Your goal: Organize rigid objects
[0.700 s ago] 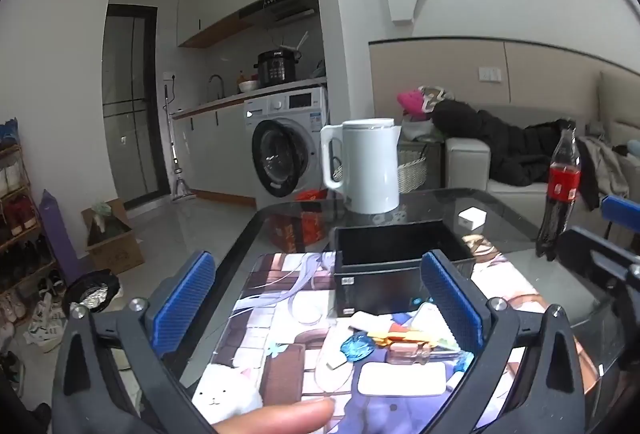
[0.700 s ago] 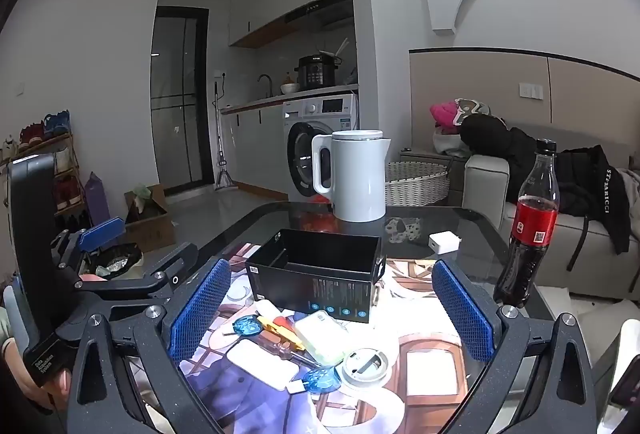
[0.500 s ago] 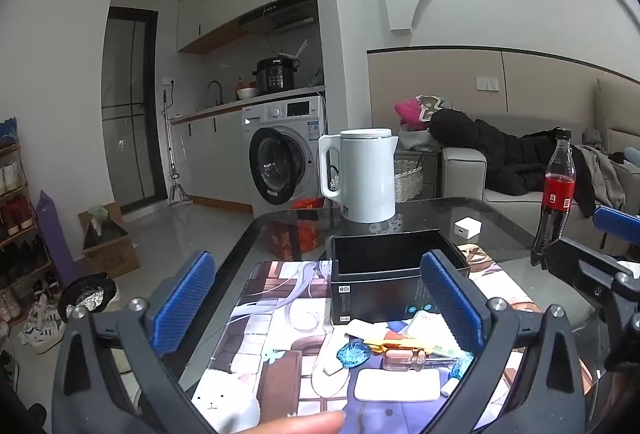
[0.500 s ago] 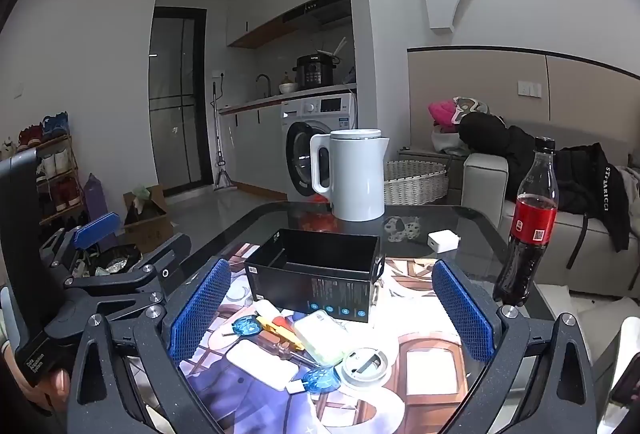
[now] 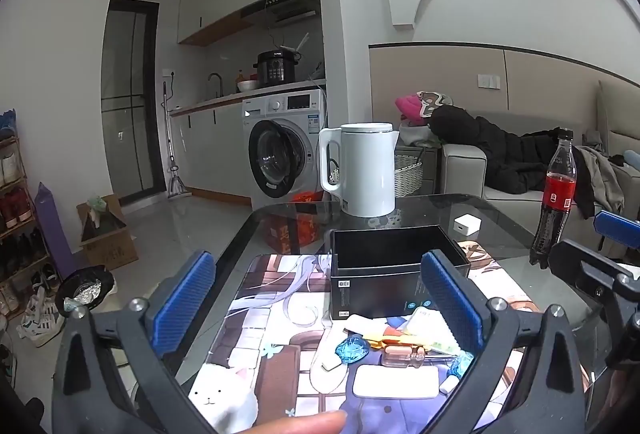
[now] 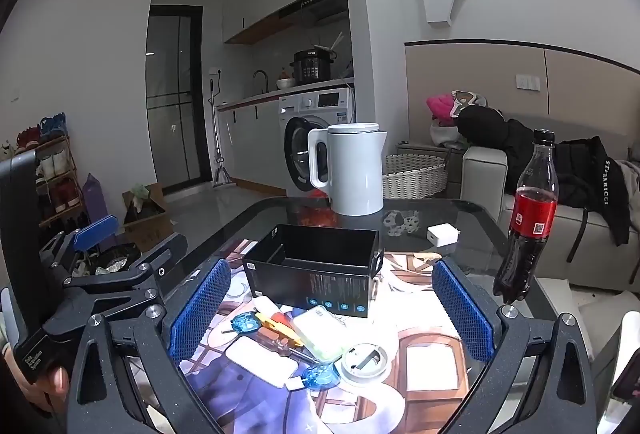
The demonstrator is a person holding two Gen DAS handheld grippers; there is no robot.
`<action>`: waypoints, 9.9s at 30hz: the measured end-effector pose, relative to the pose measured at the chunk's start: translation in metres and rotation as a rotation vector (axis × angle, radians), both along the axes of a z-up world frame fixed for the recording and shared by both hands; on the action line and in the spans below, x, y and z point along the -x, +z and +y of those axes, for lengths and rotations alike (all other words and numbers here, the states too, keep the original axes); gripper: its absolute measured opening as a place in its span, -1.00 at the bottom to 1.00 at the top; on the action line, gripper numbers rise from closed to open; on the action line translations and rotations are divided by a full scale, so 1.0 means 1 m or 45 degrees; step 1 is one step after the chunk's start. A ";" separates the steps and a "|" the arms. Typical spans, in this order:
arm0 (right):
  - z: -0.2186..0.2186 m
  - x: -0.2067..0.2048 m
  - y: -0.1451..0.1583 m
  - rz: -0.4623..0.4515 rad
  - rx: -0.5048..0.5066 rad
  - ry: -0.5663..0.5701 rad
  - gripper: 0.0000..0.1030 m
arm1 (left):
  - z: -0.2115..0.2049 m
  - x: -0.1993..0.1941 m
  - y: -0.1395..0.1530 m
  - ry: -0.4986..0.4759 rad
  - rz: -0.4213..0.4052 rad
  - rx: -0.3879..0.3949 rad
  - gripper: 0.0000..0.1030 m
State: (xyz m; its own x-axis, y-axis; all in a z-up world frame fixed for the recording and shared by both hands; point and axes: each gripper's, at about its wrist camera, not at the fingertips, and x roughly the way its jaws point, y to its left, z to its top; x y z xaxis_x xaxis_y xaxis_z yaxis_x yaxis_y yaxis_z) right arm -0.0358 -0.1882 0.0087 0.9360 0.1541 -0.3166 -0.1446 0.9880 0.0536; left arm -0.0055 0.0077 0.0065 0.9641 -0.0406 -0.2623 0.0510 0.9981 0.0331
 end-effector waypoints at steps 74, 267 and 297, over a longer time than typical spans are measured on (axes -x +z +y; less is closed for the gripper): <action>-0.004 -0.003 0.004 0.025 -0.039 -0.017 0.99 | 0.007 -0.004 0.003 -0.010 -0.003 0.019 1.00; 0.049 -0.088 -0.113 0.977 0.125 0.273 -0.41 | -0.047 -0.066 -0.112 -0.504 1.051 -0.320 0.00; 0.039 0.000 0.021 -0.085 0.089 0.141 -0.41 | -0.003 0.003 0.032 -0.460 0.048 -0.087 -0.27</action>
